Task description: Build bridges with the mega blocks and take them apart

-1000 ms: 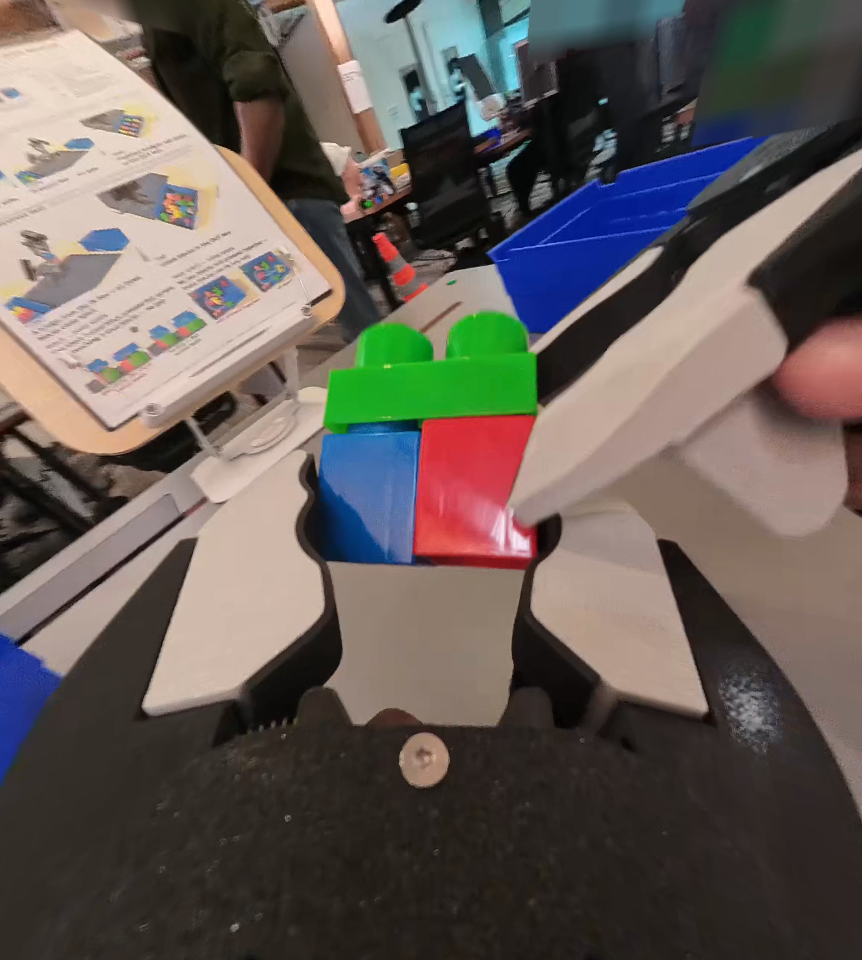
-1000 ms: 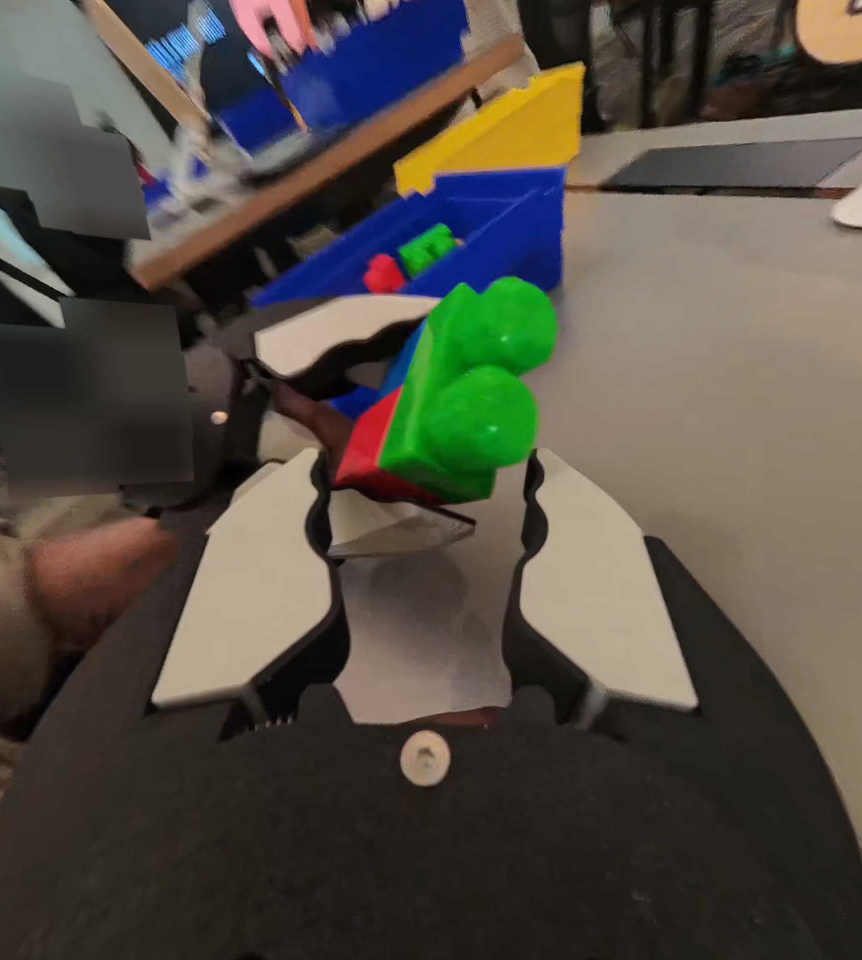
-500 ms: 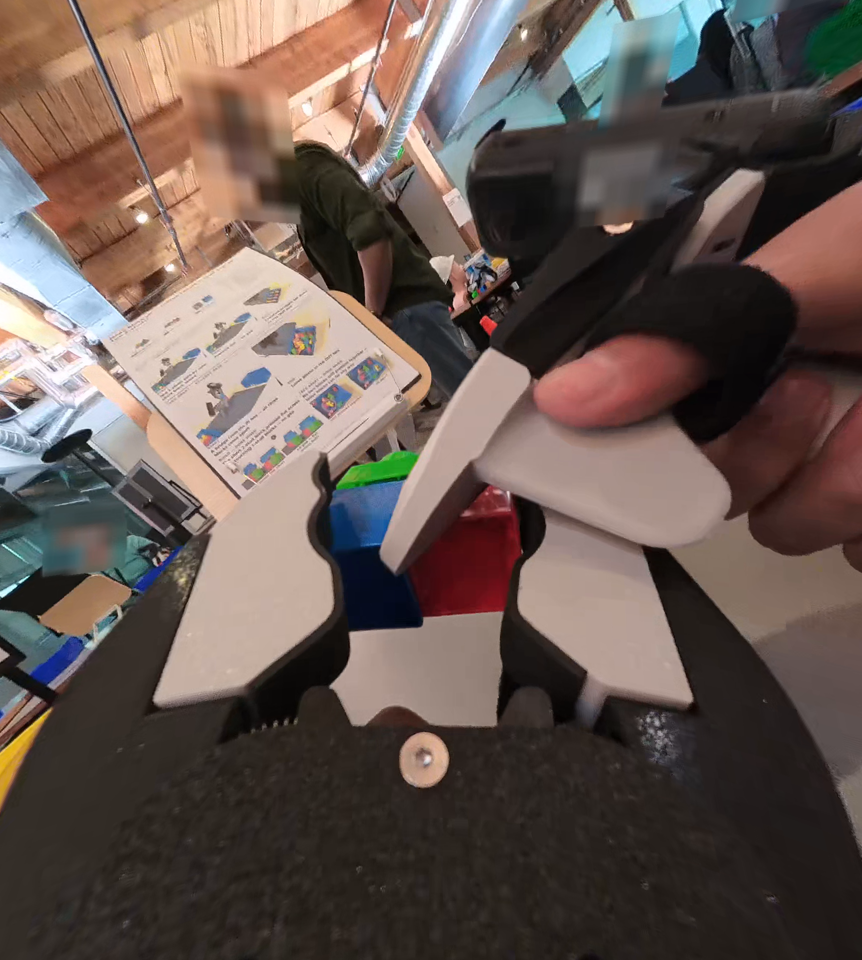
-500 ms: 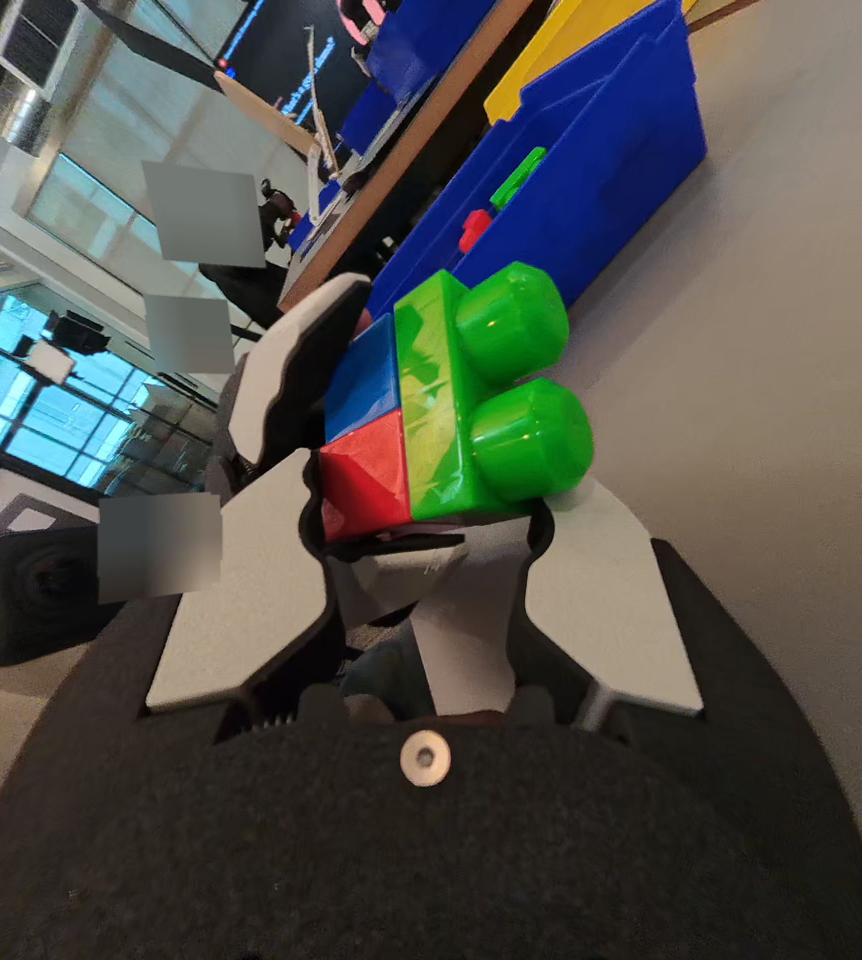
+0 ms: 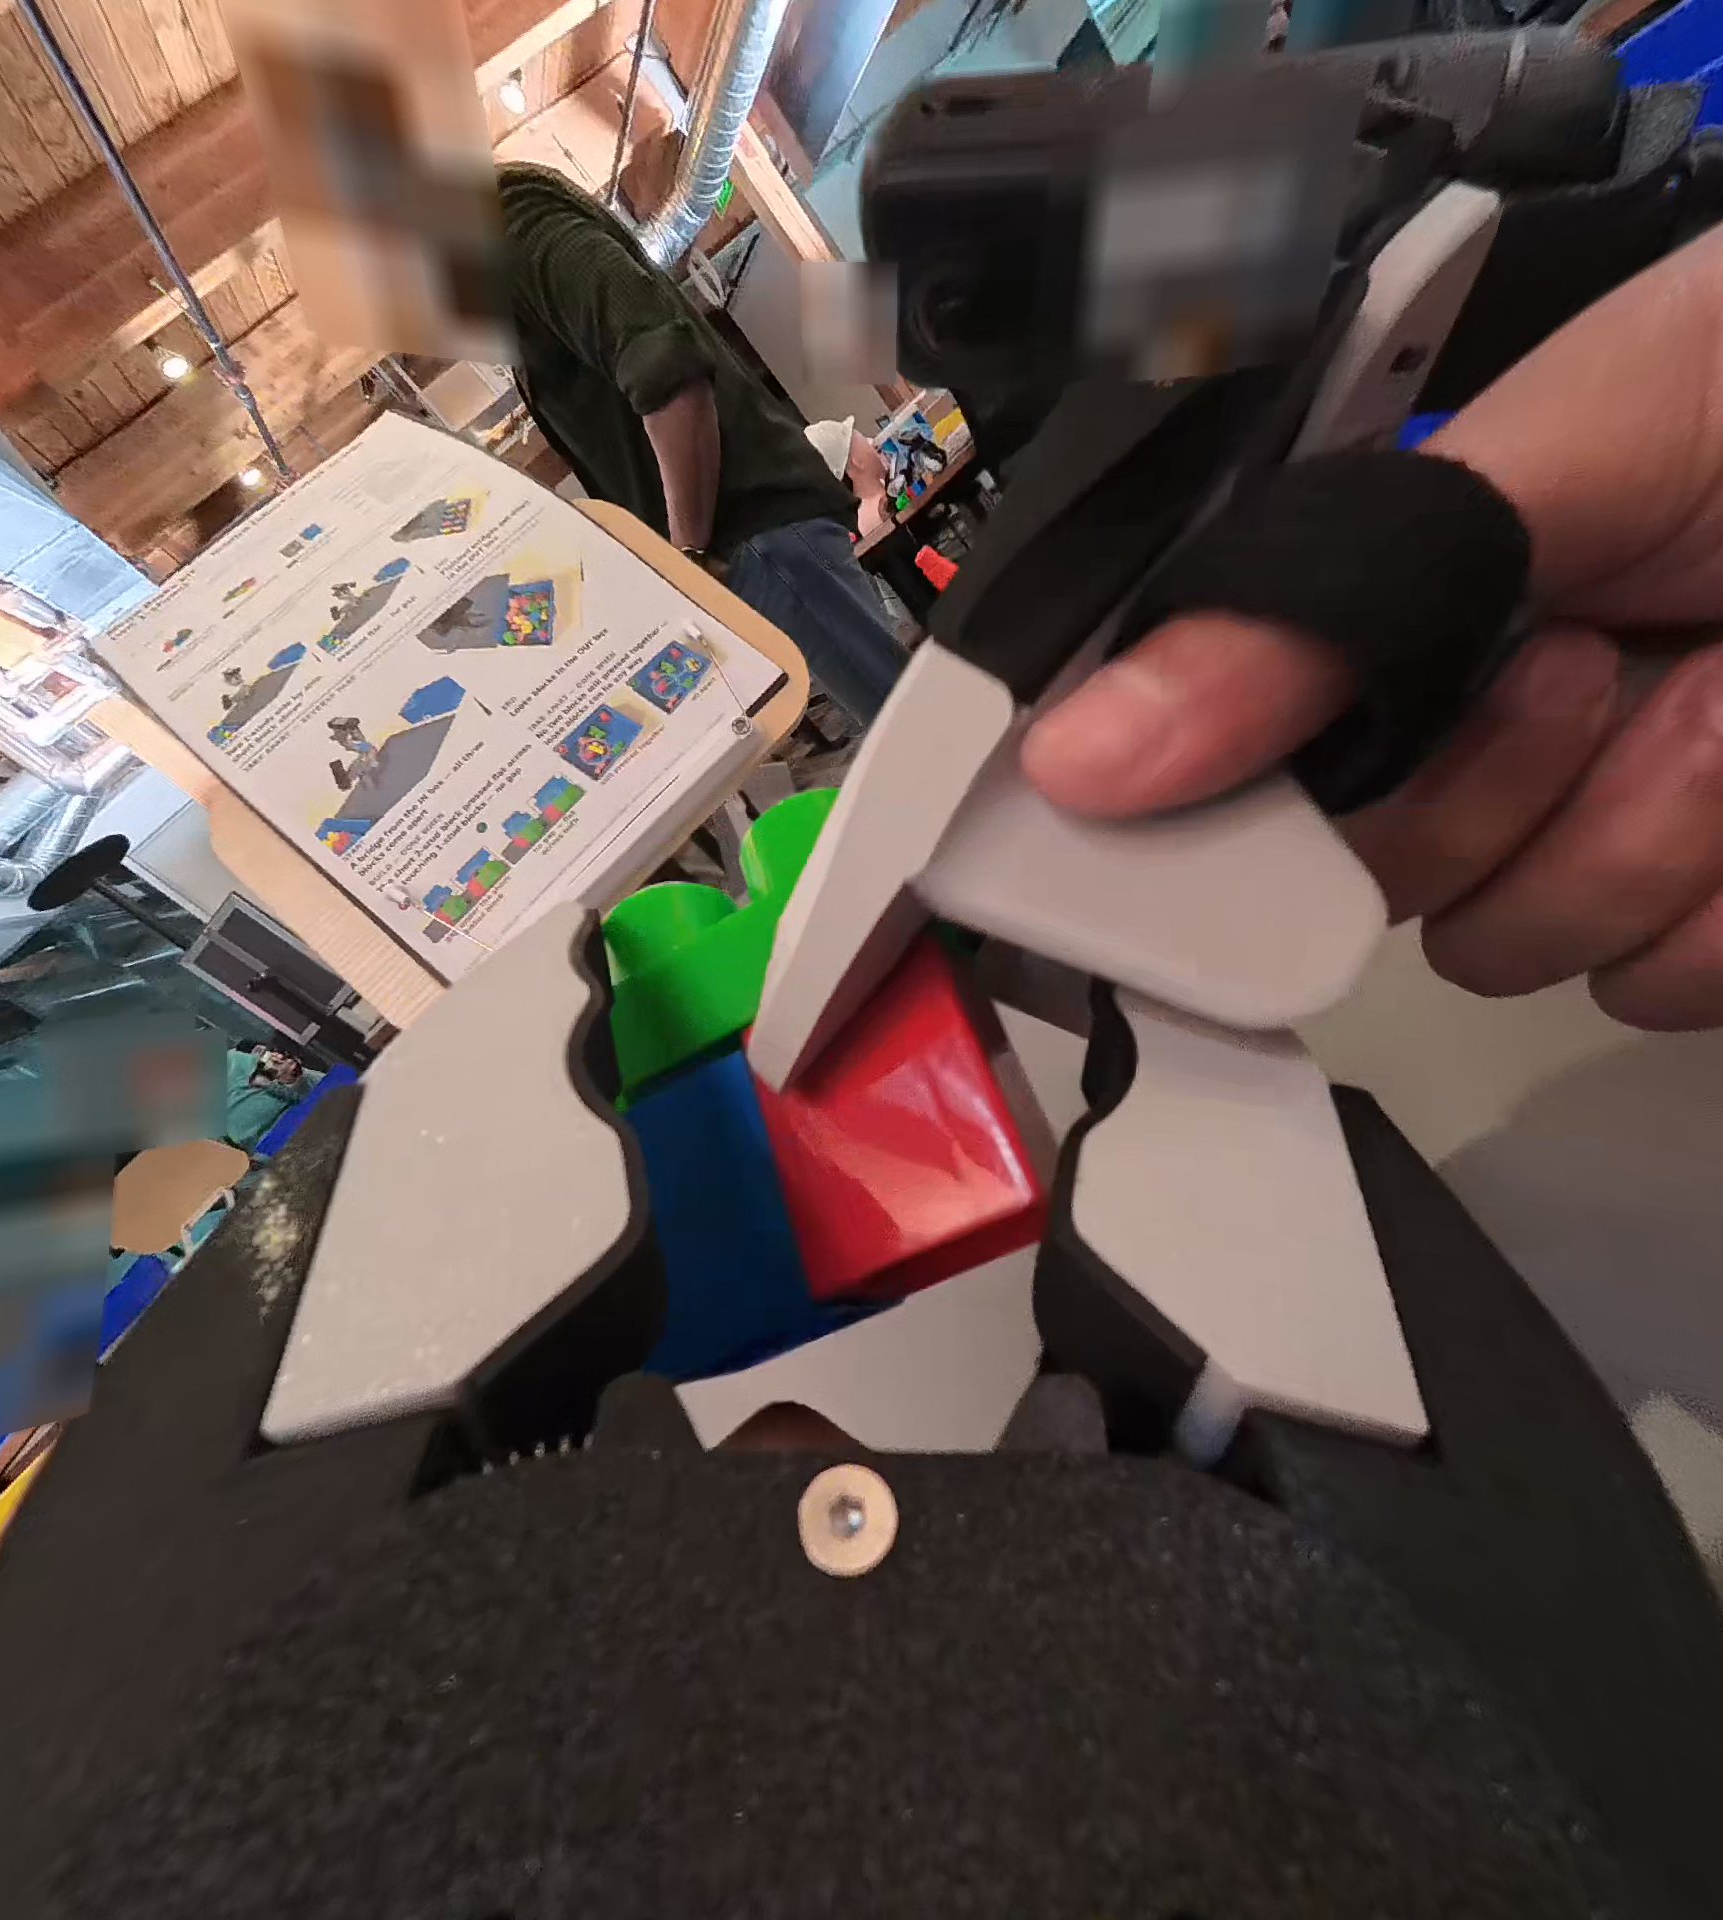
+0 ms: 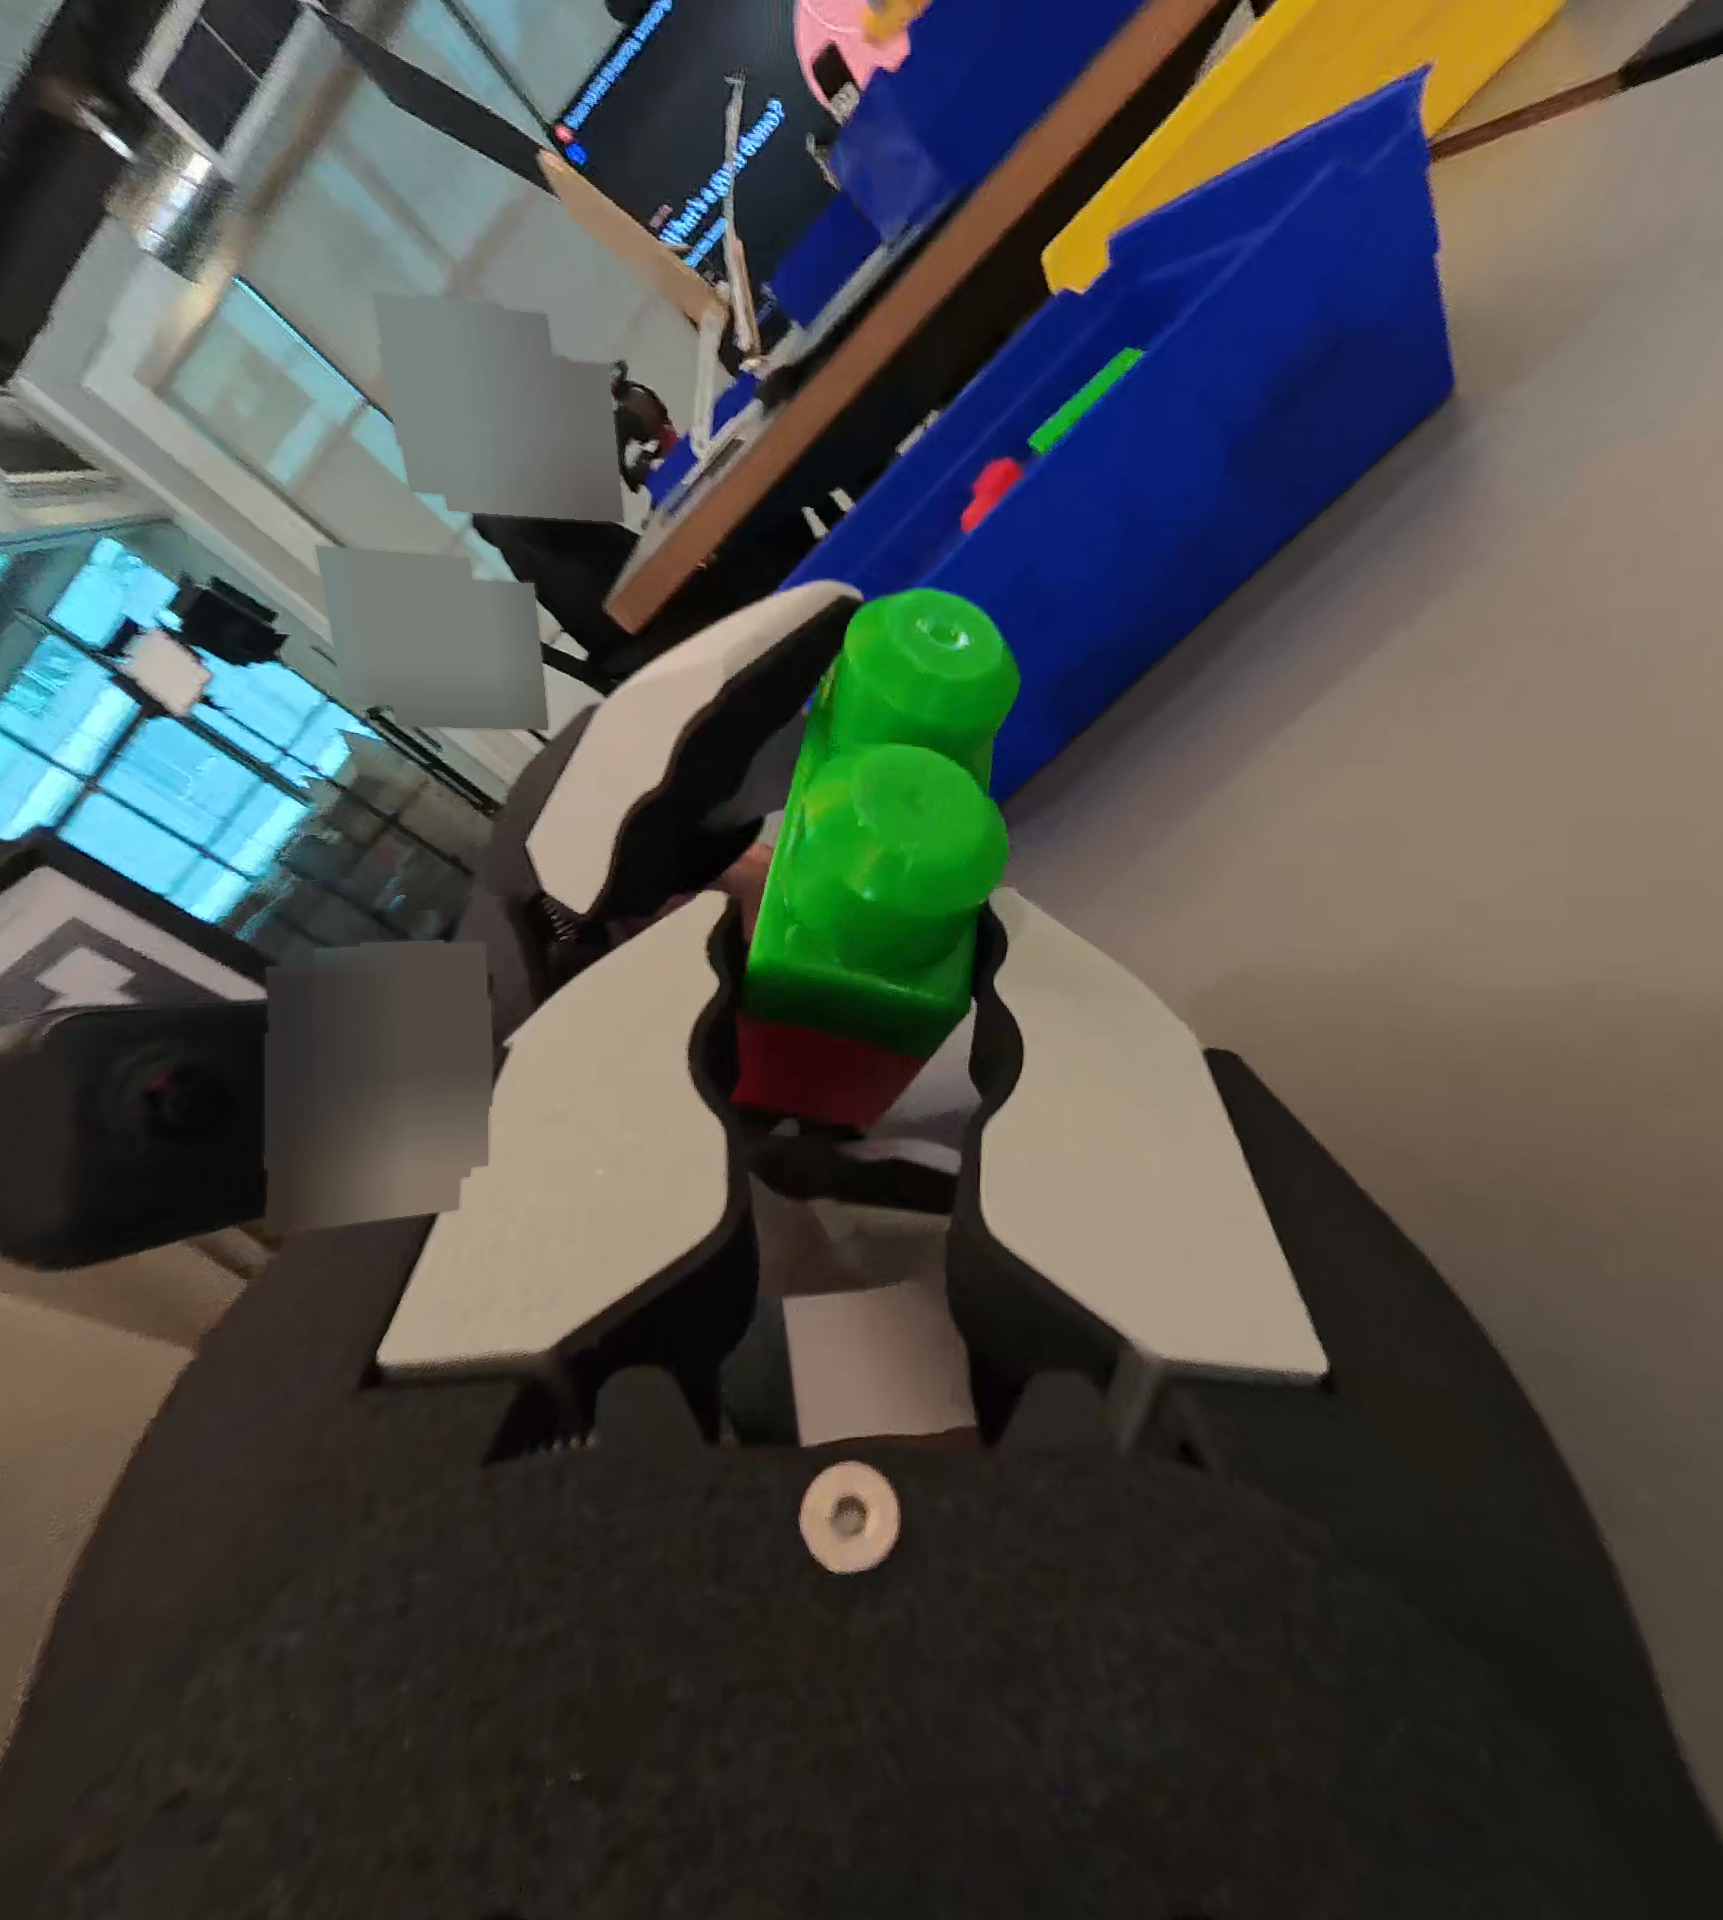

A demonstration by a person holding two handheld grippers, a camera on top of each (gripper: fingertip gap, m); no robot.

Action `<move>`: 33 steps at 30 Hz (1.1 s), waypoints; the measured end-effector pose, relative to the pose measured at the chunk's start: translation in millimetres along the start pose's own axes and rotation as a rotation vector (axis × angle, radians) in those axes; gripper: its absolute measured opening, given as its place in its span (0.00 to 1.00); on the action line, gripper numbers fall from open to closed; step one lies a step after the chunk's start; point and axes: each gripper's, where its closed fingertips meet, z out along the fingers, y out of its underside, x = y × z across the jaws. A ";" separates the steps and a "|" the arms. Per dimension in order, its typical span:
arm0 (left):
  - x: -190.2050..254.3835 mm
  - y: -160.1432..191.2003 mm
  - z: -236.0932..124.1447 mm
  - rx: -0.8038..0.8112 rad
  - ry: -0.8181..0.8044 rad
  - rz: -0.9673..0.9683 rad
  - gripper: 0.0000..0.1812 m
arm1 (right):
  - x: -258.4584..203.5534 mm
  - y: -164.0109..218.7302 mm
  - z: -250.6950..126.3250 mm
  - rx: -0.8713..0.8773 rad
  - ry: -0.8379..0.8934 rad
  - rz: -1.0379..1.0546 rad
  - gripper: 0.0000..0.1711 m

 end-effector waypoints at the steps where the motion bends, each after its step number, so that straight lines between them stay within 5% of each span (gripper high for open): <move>1: 1.1 0.7 1.1 -0.002 -0.005 0.013 0.48 | 1.8 3.1 1.2 -0.016 0.016 -0.009 0.24; 14: -12.9 34.9 6.9 -0.182 -0.056 -0.080 0.49 | 15.8 -26.4 -23.1 0.075 0.223 -0.245 0.22; 24: -10.9 23.1 6.3 -0.161 -0.052 -0.092 0.47 | 4.5 -25.0 -18.9 -0.117 0.384 -0.602 0.22; 33: -10.8 7.5 -4.6 -0.042 0.033 -0.184 0.46 | -9.4 -23.4 -17.5 -0.129 0.259 -0.456 0.22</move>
